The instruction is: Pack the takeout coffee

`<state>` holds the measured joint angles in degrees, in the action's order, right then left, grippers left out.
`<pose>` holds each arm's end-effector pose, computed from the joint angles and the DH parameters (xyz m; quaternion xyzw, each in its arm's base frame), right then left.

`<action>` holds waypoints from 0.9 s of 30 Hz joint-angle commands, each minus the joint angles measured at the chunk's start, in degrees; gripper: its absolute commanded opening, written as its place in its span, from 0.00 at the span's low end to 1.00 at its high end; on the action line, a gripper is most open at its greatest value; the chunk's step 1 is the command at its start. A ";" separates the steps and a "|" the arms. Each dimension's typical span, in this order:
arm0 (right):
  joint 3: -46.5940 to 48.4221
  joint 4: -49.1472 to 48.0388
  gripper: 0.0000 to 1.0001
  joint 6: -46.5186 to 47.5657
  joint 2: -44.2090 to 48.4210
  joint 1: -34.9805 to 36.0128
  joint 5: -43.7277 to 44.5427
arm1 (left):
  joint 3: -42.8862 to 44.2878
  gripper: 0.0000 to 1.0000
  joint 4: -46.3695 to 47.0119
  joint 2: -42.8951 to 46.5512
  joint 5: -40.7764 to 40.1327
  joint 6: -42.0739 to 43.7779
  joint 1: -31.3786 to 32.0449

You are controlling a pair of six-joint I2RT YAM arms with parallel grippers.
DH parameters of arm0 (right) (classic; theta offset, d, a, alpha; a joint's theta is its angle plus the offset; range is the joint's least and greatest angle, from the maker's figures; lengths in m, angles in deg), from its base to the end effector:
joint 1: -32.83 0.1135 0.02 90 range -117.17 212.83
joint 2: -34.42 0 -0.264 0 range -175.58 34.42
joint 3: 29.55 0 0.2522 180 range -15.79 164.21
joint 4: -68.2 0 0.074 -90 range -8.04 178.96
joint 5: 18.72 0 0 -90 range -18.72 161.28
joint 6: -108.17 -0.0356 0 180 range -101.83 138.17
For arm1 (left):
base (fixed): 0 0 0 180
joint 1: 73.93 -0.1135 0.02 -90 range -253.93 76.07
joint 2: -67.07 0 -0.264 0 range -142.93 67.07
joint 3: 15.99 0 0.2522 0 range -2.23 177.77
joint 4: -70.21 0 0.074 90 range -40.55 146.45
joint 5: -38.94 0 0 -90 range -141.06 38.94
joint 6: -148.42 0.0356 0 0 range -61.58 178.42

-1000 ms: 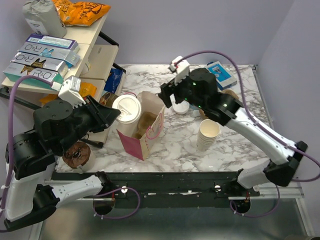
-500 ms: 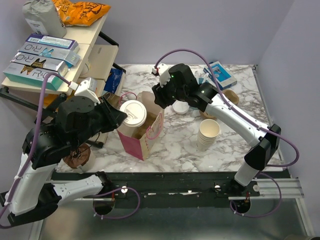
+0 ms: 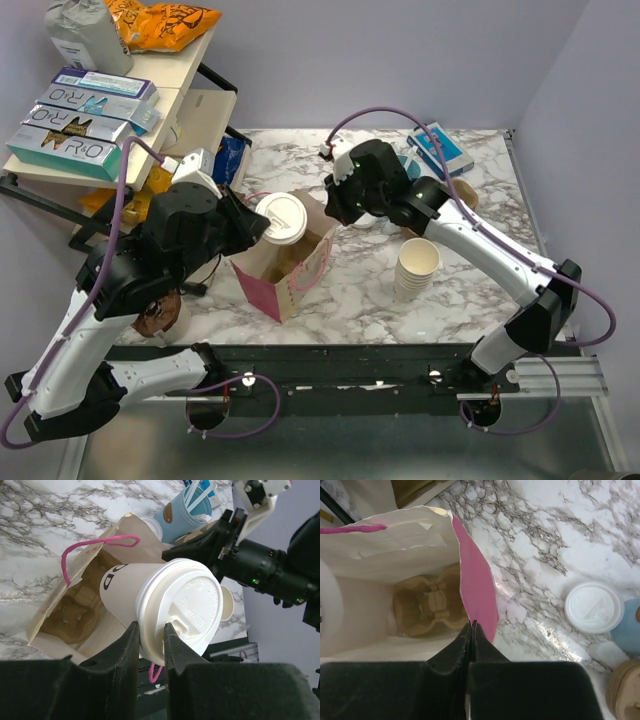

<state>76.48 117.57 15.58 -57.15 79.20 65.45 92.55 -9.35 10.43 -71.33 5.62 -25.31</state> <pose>0.2466 0.2639 0.3778 -0.3520 0.8129 0.2324 0.4016 0.0923 -0.0861 0.4826 -0.1217 0.8384 -0.2990 0.4392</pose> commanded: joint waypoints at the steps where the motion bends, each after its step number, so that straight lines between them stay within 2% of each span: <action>1: -1.92 2.69 0.06 -9.96 5.16 -0.23 2.66 | -0.91 0.00 5.06 -1.36 -1.35 -1.43 -0.02; 6: -3.58 6.13 0.06 -17.60 9.47 -0.05 5.20 | -0.48 0.00 5.59 -4.87 2.95 -0.56 -0.19; 9: -8.76 5.52 0.06 -21.47 13.51 -0.05 5.56 | -1.35 0.00 6.21 -5.93 4.80 -0.73 -0.37; 12: -14.30 4.03 0.06 -26.04 17.54 -0.05 9.77 | -3.11 0.00 8.04 -6.46 6.03 -1.52 -0.63; 14: -17.45 2.36 0.12 -27.11 19.31 0.04 10.66 | -4.52 0.00 9.19 -6.72 7.96 -1.87 -0.89; 18: -19.66 0.95 0.12 -27.90 21.61 -0.05 11.80 | -7.85 0.00 15.06 -6.55 11.47 -2.49 -1.33; 21: -21.86 -1.07 0.26 -28.34 22.84 -0.05 11.28 | -10.58 0.00 17.28 -6.46 13.33 -2.75 -1.69; 22: -22.13 -1.60 0.36 -28.43 23.19 -0.05 11.01 | -11.37 0.00 17.28 -6.55 13.42 -2.75 -1.77; 25: -22.48 -1.60 0.55 -28.87 23.80 -0.05 12.84 | -12.16 0.00 16.67 -6.99 13.33 -3.63 -2.12; 27: -22.40 -1.43 0.60 -28.70 25.12 -0.05 14.87 | -12.25 0.00 15.71 -7.43 12.72 -4.16 -2.30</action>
<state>54.73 118.25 -12.03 -34.47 79.23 75.88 80.62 4.88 3.18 -59.99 2.95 -26.88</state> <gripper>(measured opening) 0.554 0.278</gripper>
